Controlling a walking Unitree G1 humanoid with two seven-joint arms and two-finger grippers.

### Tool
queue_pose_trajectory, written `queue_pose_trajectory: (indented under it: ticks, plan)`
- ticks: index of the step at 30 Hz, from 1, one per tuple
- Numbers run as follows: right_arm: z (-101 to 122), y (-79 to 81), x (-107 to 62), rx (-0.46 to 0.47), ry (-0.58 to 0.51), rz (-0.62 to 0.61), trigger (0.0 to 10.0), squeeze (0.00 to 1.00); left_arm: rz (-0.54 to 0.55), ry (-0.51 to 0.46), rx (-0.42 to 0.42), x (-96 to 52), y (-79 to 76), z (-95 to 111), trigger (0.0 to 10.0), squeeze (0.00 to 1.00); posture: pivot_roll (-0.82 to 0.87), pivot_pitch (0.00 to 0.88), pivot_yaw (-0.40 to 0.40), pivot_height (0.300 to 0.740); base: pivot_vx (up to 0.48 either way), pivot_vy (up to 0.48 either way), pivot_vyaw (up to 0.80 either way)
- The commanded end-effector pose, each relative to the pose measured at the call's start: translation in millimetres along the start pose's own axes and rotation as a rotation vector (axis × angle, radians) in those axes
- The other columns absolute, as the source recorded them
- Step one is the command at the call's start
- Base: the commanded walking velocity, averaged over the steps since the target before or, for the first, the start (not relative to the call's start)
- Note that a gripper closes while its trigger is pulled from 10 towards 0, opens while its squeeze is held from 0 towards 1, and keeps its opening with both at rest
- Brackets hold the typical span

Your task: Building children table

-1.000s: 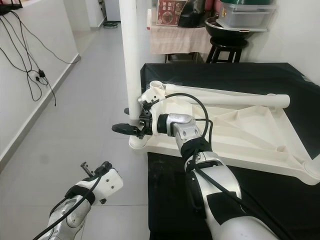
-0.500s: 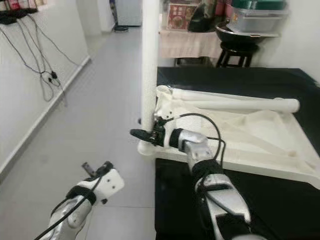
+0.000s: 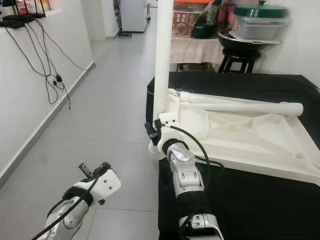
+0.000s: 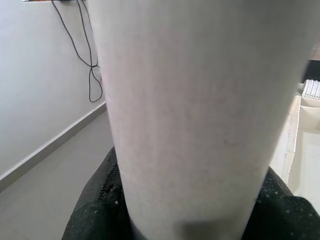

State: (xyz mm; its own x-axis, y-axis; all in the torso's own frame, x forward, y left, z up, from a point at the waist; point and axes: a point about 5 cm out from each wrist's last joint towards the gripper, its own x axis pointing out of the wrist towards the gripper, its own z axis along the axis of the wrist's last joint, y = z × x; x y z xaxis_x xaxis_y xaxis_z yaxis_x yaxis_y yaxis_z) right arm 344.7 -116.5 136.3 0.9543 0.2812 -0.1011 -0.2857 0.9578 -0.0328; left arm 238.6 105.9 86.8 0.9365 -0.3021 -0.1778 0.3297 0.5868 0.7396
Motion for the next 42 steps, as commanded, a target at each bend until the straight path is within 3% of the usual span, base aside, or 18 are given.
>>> queue_pose_trajectory:
  ticks: [1,7,12,13,14,15,16,17,21,22,23,24,25,26,30,38,39,42]
  plan:
    - [-13.9,-4.2,-3.9,-0.006,0.074,-0.036,0.0,0.0,-0.012,0.014,0.002,-2.3,0.3,-5.1,10.0,0.0,0.05,0.0,-0.019,0.74,0.0,0.0,0.0]
    - [3.8,3.8,-6.0,0.006,0.074,-0.051,0.0,0.0,-0.012,0.012,0.002,-2.5,0.3,-5.3,10.0,0.0,0.04,0.0,-0.013,0.74,0.0,0.0,0.0]
    - [34.0,19.0,7.8,0.049,-0.012,0.149,0.0,0.0,-0.012,0.012,0.002,-2.0,0.2,-5.1,10.0,0.0,0.04,0.0,-0.014,0.74,0.0,0.0,0.0]
    - [44.3,22.3,11.6,0.043,-0.051,0.237,9.8,0.0,-0.012,0.012,0.002,-1.5,0.0,-4.8,10.0,0.0,0.05,0.0,-0.011,0.74,0.0,0.0,0.0]
    - [54.9,22.0,15.6,0.028,-0.09,0.323,10.0,0.0,-0.012,0.012,0.002,-0.8,0.1,-4.6,10.0,0.0,0.05,0.0,-0.007,0.74,0.0,0.0,0.0]
    - [54.9,22.0,15.6,0.028,-0.09,0.323,10.0,0.0,-0.012,0.012,0.002,-0.8,0.1,-4.6,10.0,0.0,0.05,0.0,-0.007,0.74,0.0,0.0,0.0]
    - [64.9,16.4,21.4,-0.029,-0.118,0.395,10.0,1.0,-0.013,0.011,0.003,-0.2,-0.1,-4.3,10.0,0.0,0.05,0.0,-0.008,0.74,0.0,0.0,0.0]
    - [64.9,16.4,21.4,-0.029,-0.118,0.395,10.0,1.0,-0.013,0.011,0.003,-0.2,-0.1,-4.3,10.0,0.0,0.05,0.0,-0.008,0.74,0.0,0.0,0.0]
    - [82.3,7.6,27.5,-0.161,-0.128,0.598,10.0,1.0,-0.013,0.011,0.003,1.1,-1.0,-3.6,10.0,0.0,0.06,0.0,-0.015,0.74,0.0,0.0,0.0]
    - [84.4,9.5,26.9,-0.164,-0.113,0.689,10.0,0.49,-0.013,0.012,0.003,1.1,-1.3,-3.5,10.0,0.0,0.06,0.0,-0.015,0.74,0.0,0.0,0.0]
    - [84.4,9.5,26.9,-0.164,-0.113,0.689,10.0,0.49,-0.013,0.012,0.003,1.1,-1.3,-3.5,10.0,0.0,0.06,0.0,-0.015,0.74,0.0,0.0,0.0]
    - [86.9,11.7,26.3,-0.173,-0.107,0.754,10.0,0.0,-0.014,0.012,0.002,1.2,-1.6,-3.3,10.0,0.0,0.07,0.0,-0.016,0.74,0.0,0.0,0.0]
    - [86.9,11.7,26.3,-0.173,-0.107,0.754,10.0,0.0,-0.014,0.012,0.002,1.2,-1.6,-3.3,10.0,0.0,0.07,0.0,-0.016,0.74,0.0,0.0,0.0]
    - [89.8,18.0,29.9,-0.181,-0.089,0.842,10.0,0.0,-0.014,0.011,0.002,1.0,-2.3,-2.9,10.0,0.0,0.07,0.0,-0.015,0.74,0.0,0.0,0.0]
    - [88.6,23.0,35.7,-0.182,-0.067,0.866,10.0,0.0,-0.014,0.011,0.003,0.8,-2.9,-2.4,10.0,0.0,0.07,0.0,-0.016,0.74,0.0,0.0,0.0]
    - [72.0,28.2,45.5,-0.136,0.026,0.826,10.0,0.0,-0.012,0.009,0.004,-0.6,-3.9,-0.8,10.0,0.0,0.08,0.0,-0.021,0.74,0.0,0.0,0.0]
    - [66.8,26.6,47.6,-0.132,0.044,0.78,0.0,0.0,-0.012,0.008,0.004,-1.2,-4.0,-0.5,10.0,0.0,0.08,0.0,-0.021,0.74,0.0,0.0,0.0]
    - [63.5,24.2,49.1,-0.126,0.054,0.736,0.0,0.0,-0.011,0.008,0.004,-1.5,-4.0,-0.3,10.0,0.0,0.08,0.0,-0.021,0.74,0.0,0.0,0.0]
